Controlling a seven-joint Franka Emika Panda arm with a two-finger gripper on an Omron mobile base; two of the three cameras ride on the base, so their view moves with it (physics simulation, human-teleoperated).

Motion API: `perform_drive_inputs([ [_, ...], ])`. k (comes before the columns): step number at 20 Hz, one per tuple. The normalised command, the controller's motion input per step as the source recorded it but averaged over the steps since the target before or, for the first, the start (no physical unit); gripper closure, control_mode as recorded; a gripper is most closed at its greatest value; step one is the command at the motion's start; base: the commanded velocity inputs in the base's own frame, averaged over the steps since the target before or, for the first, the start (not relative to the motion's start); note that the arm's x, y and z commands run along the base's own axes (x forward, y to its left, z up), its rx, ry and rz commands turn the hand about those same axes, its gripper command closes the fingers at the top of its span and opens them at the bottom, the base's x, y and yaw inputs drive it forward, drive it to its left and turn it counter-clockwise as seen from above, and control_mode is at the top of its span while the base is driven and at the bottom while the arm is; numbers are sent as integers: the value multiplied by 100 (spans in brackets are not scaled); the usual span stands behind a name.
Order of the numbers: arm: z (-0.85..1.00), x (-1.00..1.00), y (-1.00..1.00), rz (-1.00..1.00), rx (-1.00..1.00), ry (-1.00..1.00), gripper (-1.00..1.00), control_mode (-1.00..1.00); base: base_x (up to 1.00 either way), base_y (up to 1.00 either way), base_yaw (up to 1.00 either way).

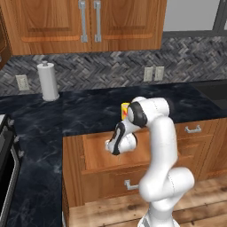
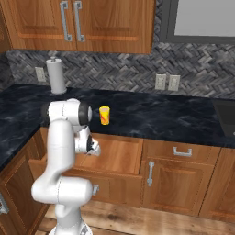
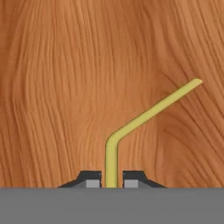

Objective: Pick up the straw from the left drawer and put it inside the smoothie cup.

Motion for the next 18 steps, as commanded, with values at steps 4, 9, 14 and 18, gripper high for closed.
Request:
perform_drive_inputs([
  [4,95,-23,-26,0,6,-10,100,-100,0,0,0],
  [9,100,-7,-19,0,6,-14,100,-100,0,0,0],
  [14,100,0,-16,0,5,-9,100,-100,0,0,0],
  [18,94,0,-12,0,3,-2,100,-100,0,0,0],
])
